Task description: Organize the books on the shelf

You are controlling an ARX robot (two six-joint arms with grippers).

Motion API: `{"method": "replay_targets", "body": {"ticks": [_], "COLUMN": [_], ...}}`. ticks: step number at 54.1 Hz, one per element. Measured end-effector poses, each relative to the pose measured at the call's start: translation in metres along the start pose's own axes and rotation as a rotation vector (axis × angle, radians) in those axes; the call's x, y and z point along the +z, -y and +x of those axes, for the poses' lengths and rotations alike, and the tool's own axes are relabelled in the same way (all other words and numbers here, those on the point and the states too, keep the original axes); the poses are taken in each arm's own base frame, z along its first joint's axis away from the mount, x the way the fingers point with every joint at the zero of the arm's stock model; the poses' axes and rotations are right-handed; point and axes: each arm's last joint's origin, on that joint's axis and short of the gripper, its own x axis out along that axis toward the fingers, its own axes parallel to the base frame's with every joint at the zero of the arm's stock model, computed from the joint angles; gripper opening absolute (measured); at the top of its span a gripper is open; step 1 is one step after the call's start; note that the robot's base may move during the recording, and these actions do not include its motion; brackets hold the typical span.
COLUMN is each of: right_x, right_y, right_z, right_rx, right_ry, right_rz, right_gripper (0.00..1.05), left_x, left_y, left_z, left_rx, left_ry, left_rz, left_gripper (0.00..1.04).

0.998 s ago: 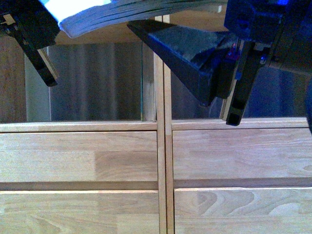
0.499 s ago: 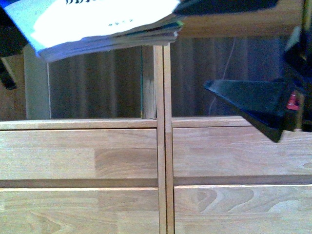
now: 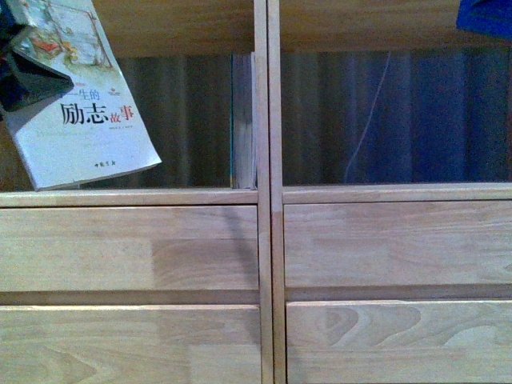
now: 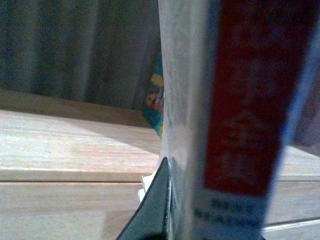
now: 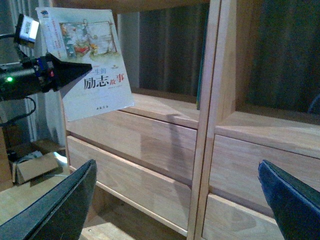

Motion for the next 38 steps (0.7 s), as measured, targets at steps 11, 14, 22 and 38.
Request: {"method": "replay_targets", "body": {"ticks": [11,14,22,38], "right_x": [-0.002,-0.002,-0.002,-0.004], "right_y": [0.001,0.001,0.001,0.001], "right_z": [0.001,0.001,0.001,0.002], "right_rx": [-0.008,-0.007,-0.008,-0.013], "right_ry": [-0.011,-0.01,-0.01,-0.015], "right_rz": [-0.009,-0.011,-0.012,-0.011], "right_gripper": [0.98,0.98,0.98,0.98], "left_x": [-0.004,-0.003,0.001,-0.022], "left_y": [-0.005,-0.004,0.001,0.015], "left_z": [0.047,0.054,0.074,0.129], "left_rx": [0.038,0.043,0.018,0.089], "left_ry": [-0.019,-0.017,0.013,-0.033], "left_rz": [0.127,0.155,0.26,0.528], "left_gripper": [0.07,0.07,0.07,0.07]}}
